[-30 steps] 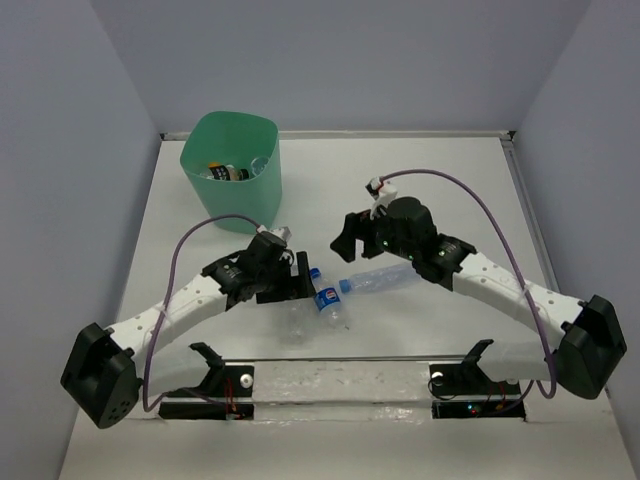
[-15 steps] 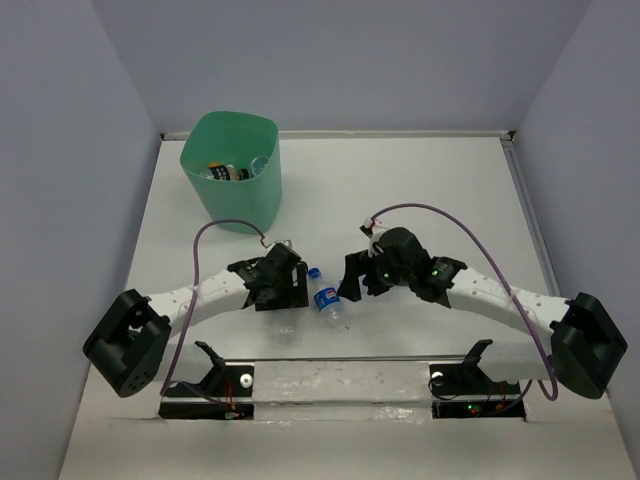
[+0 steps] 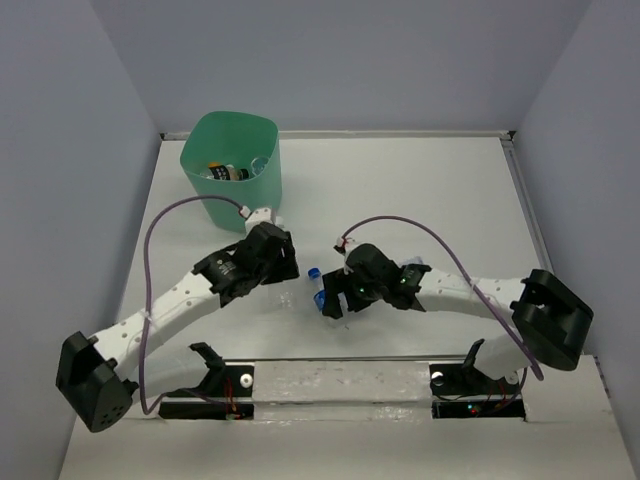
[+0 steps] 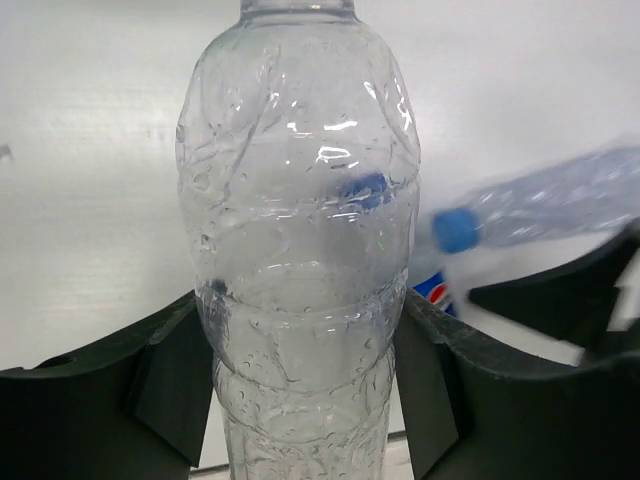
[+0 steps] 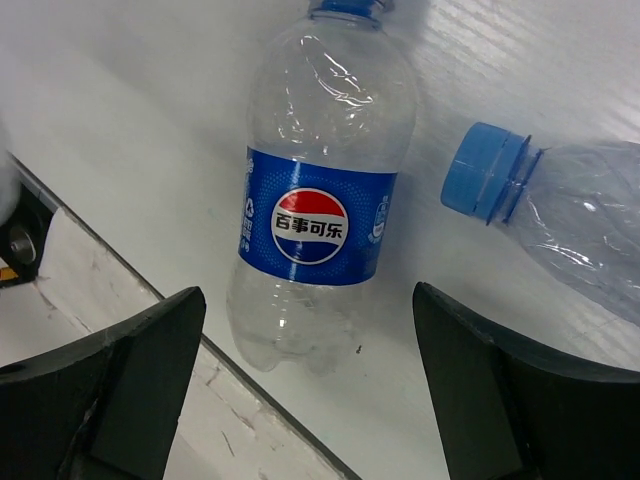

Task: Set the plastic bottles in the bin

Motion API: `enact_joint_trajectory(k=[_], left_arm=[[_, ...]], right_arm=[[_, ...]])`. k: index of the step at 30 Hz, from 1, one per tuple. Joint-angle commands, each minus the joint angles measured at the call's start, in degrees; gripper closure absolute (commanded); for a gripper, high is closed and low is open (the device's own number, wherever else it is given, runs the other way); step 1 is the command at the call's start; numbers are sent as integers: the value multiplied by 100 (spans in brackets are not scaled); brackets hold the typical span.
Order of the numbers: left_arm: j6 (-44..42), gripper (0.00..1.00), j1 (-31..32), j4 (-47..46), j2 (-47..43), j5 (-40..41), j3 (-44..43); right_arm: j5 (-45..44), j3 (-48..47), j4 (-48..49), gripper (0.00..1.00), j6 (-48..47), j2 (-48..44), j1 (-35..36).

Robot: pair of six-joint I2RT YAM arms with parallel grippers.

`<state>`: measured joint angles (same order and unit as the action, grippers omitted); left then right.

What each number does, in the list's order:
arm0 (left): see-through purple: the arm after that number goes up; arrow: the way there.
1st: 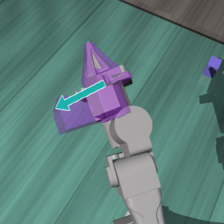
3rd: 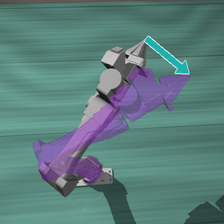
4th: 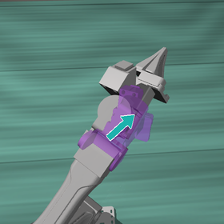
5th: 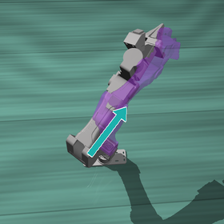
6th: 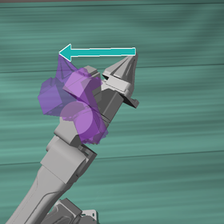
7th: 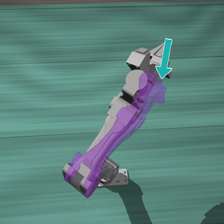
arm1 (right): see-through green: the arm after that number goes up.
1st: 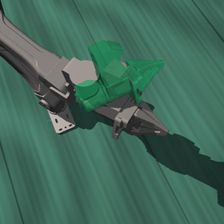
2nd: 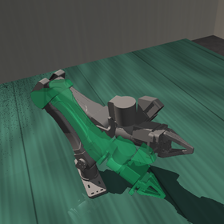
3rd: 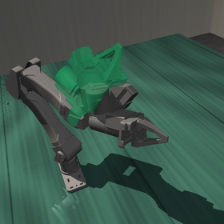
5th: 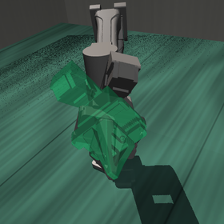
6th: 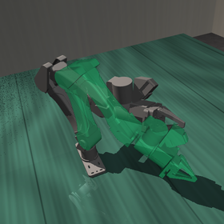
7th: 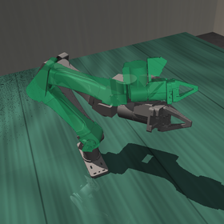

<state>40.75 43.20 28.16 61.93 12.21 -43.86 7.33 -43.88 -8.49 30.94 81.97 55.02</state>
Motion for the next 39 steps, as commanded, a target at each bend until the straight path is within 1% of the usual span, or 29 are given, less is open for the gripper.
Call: enact_joint_trajectory(k=[1, 2, 3, 5, 6, 8, 9, 10, 11, 13, 15, 16, 17, 19, 21, 24, 25, 27, 29, 30, 31, 33, 34, 35, 37, 38, 39], left_arm=[[-348, 33, 22, 304, -542, 1335, -1457], [-514, 33, 13, 304, -533, 1702, -1677], [-594, 33, 4, 269, -516, 1854, -2070], [-778, 32, -40, -20, -463, 2083, -2363], [-971, 32, -92, -204, -454, 2328, -2469], [-1191, 32, -215, -740, -445, 2618, -2707], [-1297, 31, -398, -960, -436, 2664, -2751], [-1385, 31, -400, -1110, -410, 2664, -2803], [-1508, 31, -713, -1398, -323, 2594, -2917], [-1570, 30, -1101, -1603, -182, 2428, -3102], [-1762, 30, -1803, -1927, 247, 2243, -3286], [-1764, 30, -1806, -1929, 249, 2268, -3357], [-1833, 30, -2059, -2076, 502, 2303, -3427], [-2044, 30, -2280, -2349, 836, 2339, -3576], [-2150, 30, -2561, -2684, 1065, 2147, -3735], [-2387, 30, -2747, -3026, 1610, 2250, -4148], [-2492, 28, -2764, -3193, 1890, 2338, -4270], [-2590, 25, -2826, -3212, 2155, 2383, -4420], [-2721, 14, -2879, -3299, 2446, 2444, -4526], [-2800, 5, -2905, -3334, 2516, 2462, -4544], [-2818, 1, -2922, -3361, 2604, 2462, -4561], [-2792, 1, -2940, -3335, 2622, 2418, -4570], [-2775, 1, -2949, -3344, 2579, 2383, -4536], [-2748, 1, -2949, -3335, 2535, 2357, -4518], [-2713, 1, -2949, -3317, 2351, 2295, -4439], [-2652, 1, -2949, -3274, 2272, 2286, -4421], [-2582, 1, -2949, -3221, 2062, 2277, -4386]], right_arm=[[-469, -376, 278, 11, 140, 292, 245], [-513, -428, 287, 11, 149, 362, 298], [-566, -446, 278, 11, 158, 520, 298], [-654, -490, 287, 11, 149, 670, 351], [-672, -534, 287, 11, 149, 740, 351], [-698, -552, 278, 17, 158, 846, 421], [-698, -552, 278, 20, 176, 855, 482], [-872, -552, 278, 24, 184, 838, 483], [-900, -534, 269, 30, 193, 768, 544], [-900, -508, 269, 34, 202, 680, 597], [-839, -481, 269, 38, 158, 513, 720], [-821, -490, 269, 38, 132, 443, 720], [-804, -481, 278, 38, 123, 364, 790], [-777, -464, 287, 39, 62, 65, 851], [-777, -446, 304, 39, 9, -250, 852], [-777, -481, 313, 39, -70, -524, 852], [-777, -551, 304, 39, -157, -646, 852], [-777, -665, 313, 39, -254, -718, 852], [-970, -920, 295, 40, -465, -762, 852], [-1101, -1060, 304, 42, -614, -762, 852], [-1276, -1409, 304, 42, -711, -753, 852], [-1453, -1833, 313, 42, -1053, -613, 852], [-1558, -2052, 330, 43, -1142, -534, 730], [-1542, -2490, 348, 43, -1247, -351, 668], [-1481, -2914, 366, 43, -1485, -165, 536], [-1446, -3273, 444, 43, -1555, 10, 396], [-1350, -3459, 471, 43, -1669, 99, 325]])
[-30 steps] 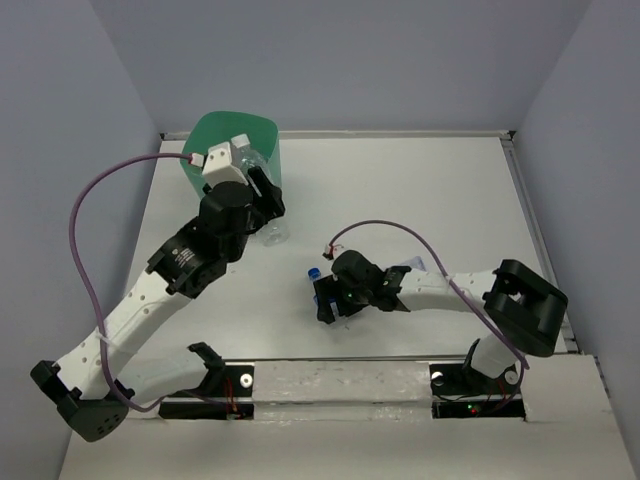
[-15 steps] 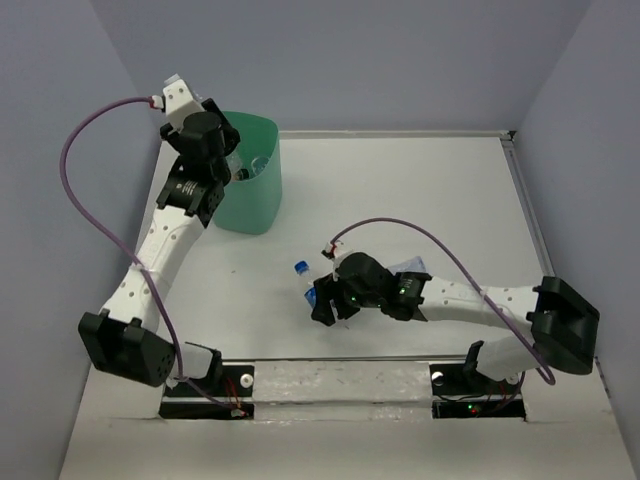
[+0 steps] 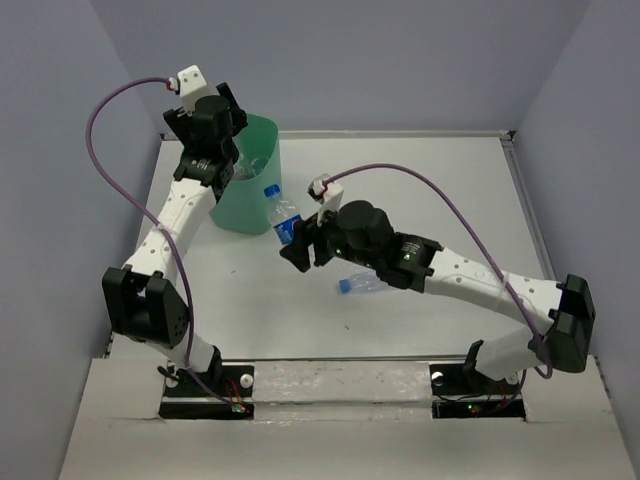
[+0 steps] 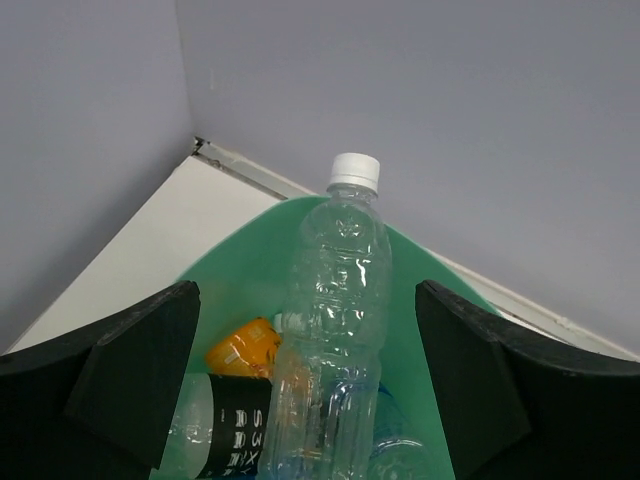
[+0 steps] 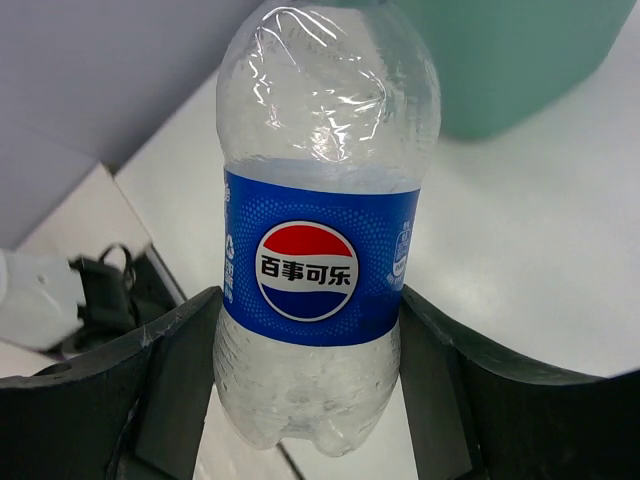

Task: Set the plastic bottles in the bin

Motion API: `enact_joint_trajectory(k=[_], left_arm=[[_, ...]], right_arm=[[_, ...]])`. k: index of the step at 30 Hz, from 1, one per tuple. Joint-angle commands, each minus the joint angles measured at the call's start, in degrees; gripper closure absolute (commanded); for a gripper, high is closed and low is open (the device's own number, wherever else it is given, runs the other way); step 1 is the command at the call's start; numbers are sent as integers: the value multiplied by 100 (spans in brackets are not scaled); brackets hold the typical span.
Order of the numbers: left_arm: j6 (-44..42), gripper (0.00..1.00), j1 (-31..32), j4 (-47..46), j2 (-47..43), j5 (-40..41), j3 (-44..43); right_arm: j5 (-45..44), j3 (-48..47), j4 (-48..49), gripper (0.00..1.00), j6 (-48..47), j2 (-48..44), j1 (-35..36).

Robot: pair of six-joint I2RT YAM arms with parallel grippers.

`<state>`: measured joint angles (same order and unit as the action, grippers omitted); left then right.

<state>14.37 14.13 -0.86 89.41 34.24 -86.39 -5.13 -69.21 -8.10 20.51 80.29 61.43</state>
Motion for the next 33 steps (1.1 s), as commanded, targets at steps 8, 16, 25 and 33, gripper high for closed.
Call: enact_joint_trajectory(k=[8, 16, 25, 33], left_arm=[[759, 1, -51, 6, -2459, -672, 1121], [901, 1, -60, 543, -4079, -831, 2661], [839, 1, -77, 851, -4511, -980, 2750], [945, 1, -77, 904, -4476, -1226, 2522]], right_arm=[[415, -2815, 844, 44, -952, 1795, -869], [750, -5355, 907, 45, -1506, 3826, -1063], [-234, -6956, 915, 21, -2358, 5303, -1168], [-744, -6422, 1099, 4, -2561, 4848, -1168]])
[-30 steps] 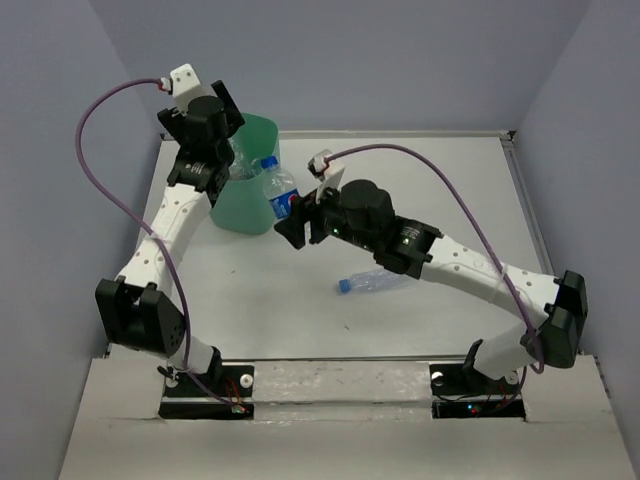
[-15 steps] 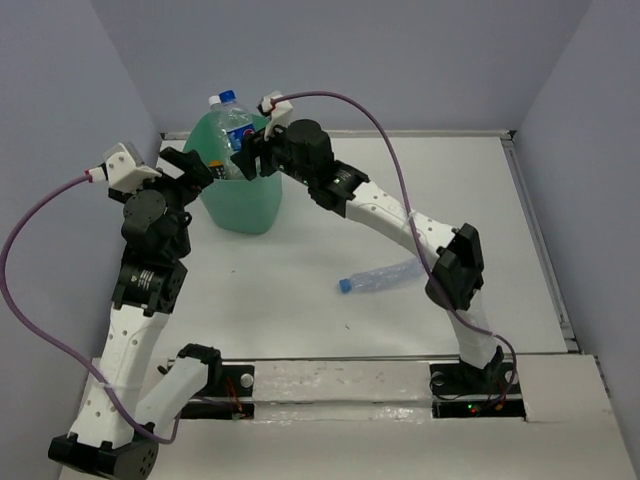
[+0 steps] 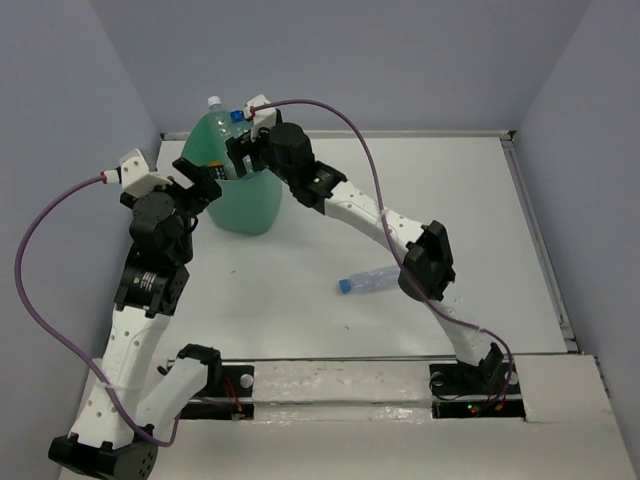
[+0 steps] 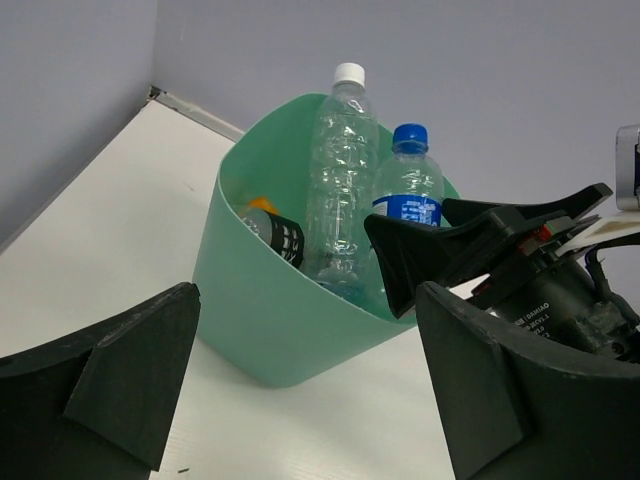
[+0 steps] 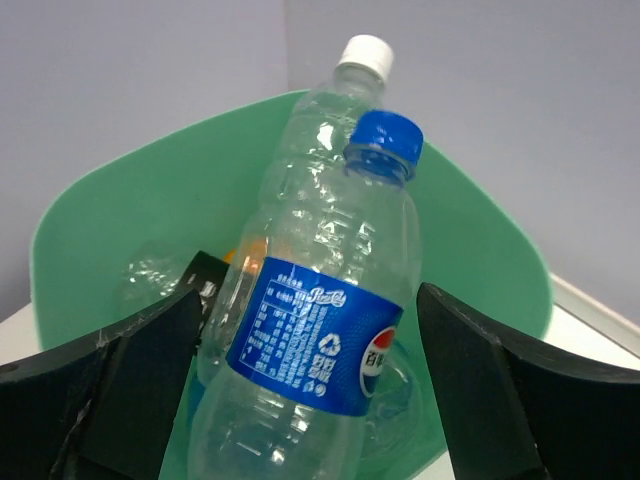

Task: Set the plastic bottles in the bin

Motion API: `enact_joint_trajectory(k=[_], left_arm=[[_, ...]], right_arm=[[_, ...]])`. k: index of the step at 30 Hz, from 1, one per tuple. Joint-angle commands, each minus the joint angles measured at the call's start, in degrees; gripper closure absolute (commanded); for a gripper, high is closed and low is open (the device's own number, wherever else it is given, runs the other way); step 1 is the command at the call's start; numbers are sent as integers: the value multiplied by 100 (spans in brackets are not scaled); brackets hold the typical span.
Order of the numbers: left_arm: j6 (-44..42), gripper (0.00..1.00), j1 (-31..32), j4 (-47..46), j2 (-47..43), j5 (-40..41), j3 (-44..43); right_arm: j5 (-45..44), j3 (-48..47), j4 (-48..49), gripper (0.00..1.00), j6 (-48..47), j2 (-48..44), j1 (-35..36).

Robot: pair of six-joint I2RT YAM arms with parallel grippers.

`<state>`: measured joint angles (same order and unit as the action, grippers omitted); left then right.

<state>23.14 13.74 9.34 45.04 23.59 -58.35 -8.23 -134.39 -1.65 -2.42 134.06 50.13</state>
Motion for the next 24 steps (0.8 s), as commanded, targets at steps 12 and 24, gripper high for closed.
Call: enact_joint_trajectory(k=[12, 24], left_arm=[[210, 1, 76, -238, 23, -2401, -72], [-1434, 1, 3679, -617, 2078, -1901, -388]], right_arm=[[478, 3248, 613, 13, 793, -3322, -591], [-1476, 8638, -70, 79, 2982, -7829, -1549]])
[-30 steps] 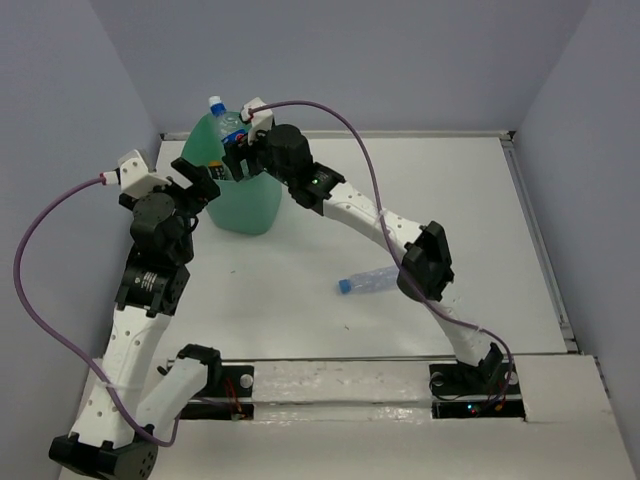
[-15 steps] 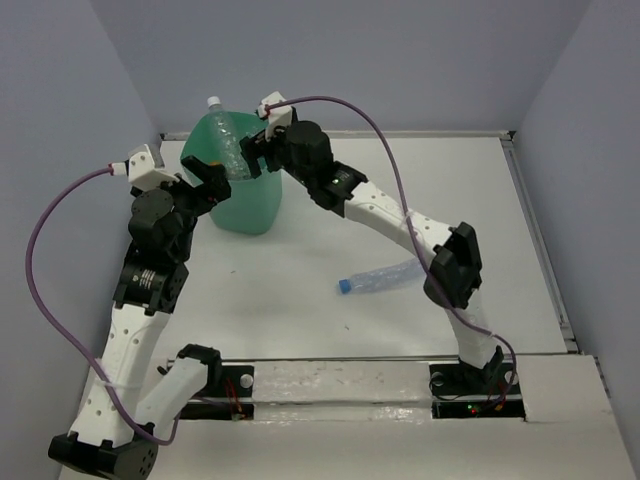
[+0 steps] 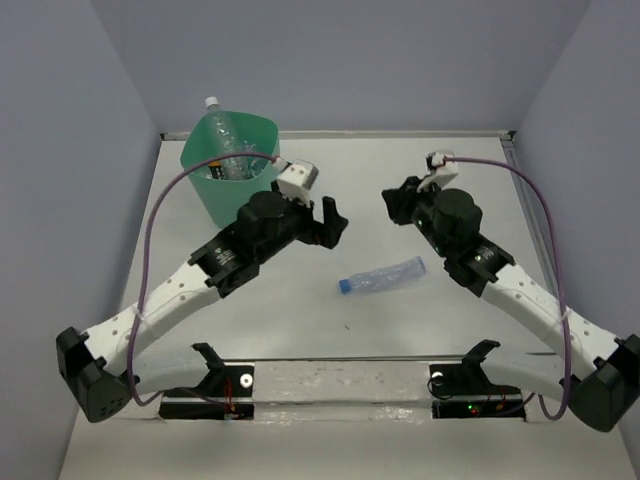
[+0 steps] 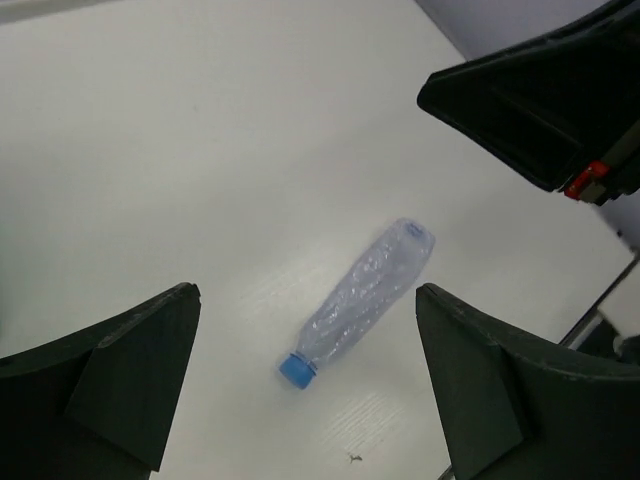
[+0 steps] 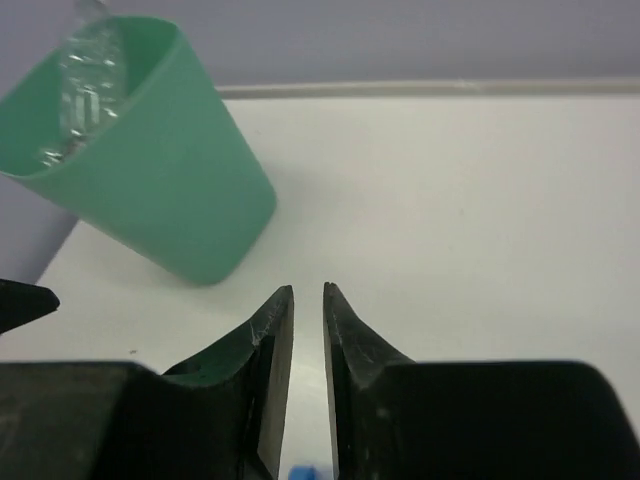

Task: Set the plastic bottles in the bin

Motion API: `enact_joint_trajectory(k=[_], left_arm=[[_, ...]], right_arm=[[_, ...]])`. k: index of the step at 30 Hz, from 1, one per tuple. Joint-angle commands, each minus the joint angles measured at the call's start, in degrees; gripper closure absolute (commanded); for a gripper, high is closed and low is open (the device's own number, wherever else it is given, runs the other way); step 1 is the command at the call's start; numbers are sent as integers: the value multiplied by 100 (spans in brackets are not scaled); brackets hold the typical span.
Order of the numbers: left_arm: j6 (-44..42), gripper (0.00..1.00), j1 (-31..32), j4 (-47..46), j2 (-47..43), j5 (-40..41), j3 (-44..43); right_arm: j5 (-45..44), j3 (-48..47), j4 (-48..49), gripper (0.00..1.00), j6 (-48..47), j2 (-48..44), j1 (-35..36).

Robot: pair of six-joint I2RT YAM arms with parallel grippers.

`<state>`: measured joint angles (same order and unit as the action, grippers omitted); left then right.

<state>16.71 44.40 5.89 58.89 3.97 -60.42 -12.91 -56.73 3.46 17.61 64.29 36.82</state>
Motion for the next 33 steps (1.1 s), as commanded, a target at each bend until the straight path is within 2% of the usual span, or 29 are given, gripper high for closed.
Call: enact_joint_trajectory(k=[1, 2, 3, 7, 9, 10, 12, 14, 19, 23, 27, 29, 30, 31, 33], left_arm=[[-914, 1, 727, -307, 868, 34, -198], [-1054, 1, 954, -456, 1244, 8, -241], [-1317, 1, 1052, -536, 1456, -45, -277], [-1836, 1, 1439, -693, 2537, -185, -716], [-1925, 1, 1483, -730, 3118, -343, -1023], [-1943, 1, 1484, -817, 3424, -370, -1181], [-2005, 1, 1579, -870, 3724, -782, -1357], [-2154, 1, 1694, -844, 4216, -810, -1700], [-2338, 2, 1958, -712, 5140, -582, -2412], [-2479, 5, 2002, -624, 5764, 7, -2878], [-2611, 16, 1993, -413, 6089, 34, -3055], [-2620, 26, 1993, -422, 6125, -10, -2993], [-2620, 33, 1993, -422, 6134, 42, -2975], [-2646, 50, 1993, -422, 6125, 217, -2958], [-2734, 66, 2002, -405, 6099, 446, -2923]], right_arm=[[-1151, 1083, -697, 79, 1269, -1092, -289], [-1275, 1294, -898, 78, 1420, -1329, -350], [-1476, 1661, -978, 71, 1691, -1801, -464], [-2206, 2165, -1313, 48, 2027, -3005, -535], [-2757, 2175, -1532, 42, 1958, -3482, -535], [-2900, 2123, -1611, 42, 1766, -3911, -535], [-3199, 2035, -1656, 42, 1589, -4274, -535], [-3314, 1920, -1682, 42, 1343, -4662, -535], [-3324, 1806, -1682, 43, 1061, -4891, -535], [-3095, 1850, -1682, 43, 1148, -4856, -535], [-3069, 1867, -1674, 44, 1122, -4856, -535], [-3034, 1850, -1674, 44, 1131, -4856, -535], [-3025, 1858, -1665, 44, 1140, -4856, -535], [-3007, 1885, -1639, 44, 1140, -4856, -535], [-2876, 1902, -1542, 44, 1140, -4830, -535]])
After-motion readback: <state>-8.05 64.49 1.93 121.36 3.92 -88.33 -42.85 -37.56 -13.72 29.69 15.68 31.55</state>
